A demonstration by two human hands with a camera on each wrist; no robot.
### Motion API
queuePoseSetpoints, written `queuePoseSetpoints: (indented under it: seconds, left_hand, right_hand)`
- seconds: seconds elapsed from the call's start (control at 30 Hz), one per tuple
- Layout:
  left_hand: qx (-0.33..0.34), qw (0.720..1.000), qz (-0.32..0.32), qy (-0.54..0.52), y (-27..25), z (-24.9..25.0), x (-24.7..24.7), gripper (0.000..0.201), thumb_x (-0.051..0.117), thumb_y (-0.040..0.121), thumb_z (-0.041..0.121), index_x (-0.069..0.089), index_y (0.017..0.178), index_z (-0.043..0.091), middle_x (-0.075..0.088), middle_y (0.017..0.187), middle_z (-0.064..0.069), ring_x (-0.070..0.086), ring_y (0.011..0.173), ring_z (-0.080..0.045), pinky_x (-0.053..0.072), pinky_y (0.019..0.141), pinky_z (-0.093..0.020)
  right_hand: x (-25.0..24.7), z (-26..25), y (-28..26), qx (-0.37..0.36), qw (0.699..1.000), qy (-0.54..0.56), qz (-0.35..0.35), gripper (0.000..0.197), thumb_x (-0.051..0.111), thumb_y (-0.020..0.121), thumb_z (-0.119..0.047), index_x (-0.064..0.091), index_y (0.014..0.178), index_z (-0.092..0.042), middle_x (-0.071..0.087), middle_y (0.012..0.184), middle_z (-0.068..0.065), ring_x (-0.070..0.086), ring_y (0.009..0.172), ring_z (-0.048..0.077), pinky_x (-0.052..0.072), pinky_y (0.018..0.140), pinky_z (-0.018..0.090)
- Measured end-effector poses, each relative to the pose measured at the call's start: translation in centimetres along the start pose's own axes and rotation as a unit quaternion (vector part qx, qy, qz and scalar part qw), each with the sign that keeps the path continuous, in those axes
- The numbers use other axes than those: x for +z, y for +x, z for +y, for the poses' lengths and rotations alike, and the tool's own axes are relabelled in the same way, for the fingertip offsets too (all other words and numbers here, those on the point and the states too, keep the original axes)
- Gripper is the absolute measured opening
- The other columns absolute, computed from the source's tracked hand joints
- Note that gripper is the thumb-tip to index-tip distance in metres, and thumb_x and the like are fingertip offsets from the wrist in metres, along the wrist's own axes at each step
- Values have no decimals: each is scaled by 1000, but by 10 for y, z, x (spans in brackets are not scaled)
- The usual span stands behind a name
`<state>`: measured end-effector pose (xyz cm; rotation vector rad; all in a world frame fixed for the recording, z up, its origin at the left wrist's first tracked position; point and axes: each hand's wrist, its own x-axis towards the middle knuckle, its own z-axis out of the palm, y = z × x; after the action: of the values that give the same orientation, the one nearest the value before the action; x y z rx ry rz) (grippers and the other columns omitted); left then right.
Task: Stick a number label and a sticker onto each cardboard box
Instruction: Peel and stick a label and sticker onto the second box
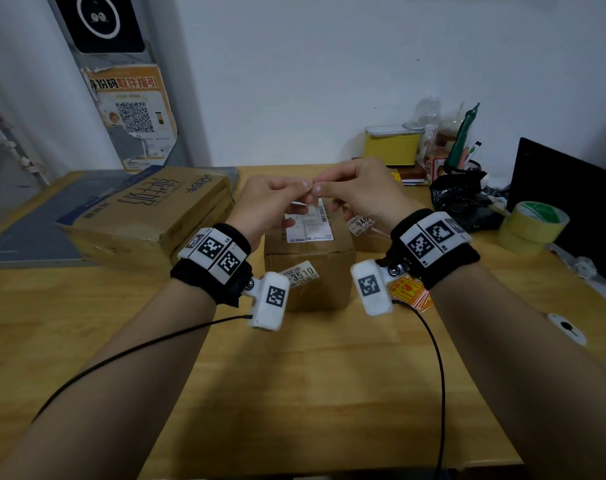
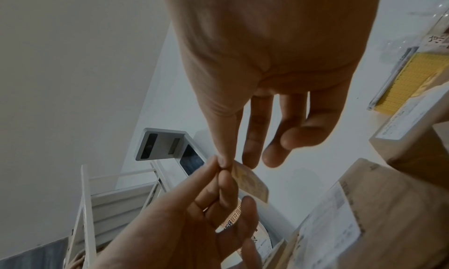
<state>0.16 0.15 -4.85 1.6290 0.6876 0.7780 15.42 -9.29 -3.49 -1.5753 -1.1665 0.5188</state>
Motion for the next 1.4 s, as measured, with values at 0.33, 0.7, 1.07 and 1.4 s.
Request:
queuePoseSetpoints:
  seconds: [0.33, 0.7, 1.07, 1.4]
  left_hand:
    - [11, 1000, -1, 4, 1, -1, 1, 21, 65, 96, 29, 77, 103, 13, 75, 82, 4, 71, 75, -11, 53, 64, -27]
    - [20, 1000, 4, 4, 4, -2, 1, 16, 66, 95, 24, 76, 96, 11, 72, 76, 3, 68, 75, -10, 54, 70, -32]
    - [32, 999, 3, 39, 1, -2, 2, 19, 66, 95, 26, 75, 100, 9, 71, 82, -1, 67, 69, -7, 52, 60, -24]
    - [8, 999, 17, 34, 1, -1, 1, 12, 66, 93, 23, 75, 96, 14, 70, 79, 1, 68, 72, -11, 53, 65, -29]
  right_hand:
    - [-1, 0, 1, -2, 1000, -7, 8, 6, 83, 85, -20, 82, 91, -19, 79, 84, 7, 66, 62, 13, 49, 49, 27]
    - [-2, -4, -2, -2, 1000, -3, 5, 11, 82, 86, -22, 82, 93, -14, 79, 82, 2, 66, 59, 12, 50, 48, 25]
    - [0, -4, -1, 22, 999, 5, 23, 15, 77, 89, -23, 80, 86, -9, 76, 74, 1, 64, 57, 15, 48, 48, 26]
    - [-5, -4, -2, 32, 995, 75, 54, 17, 75, 90, -21, 78, 87, -4, 73, 77, 6, 59, 52, 15, 43, 47, 26]
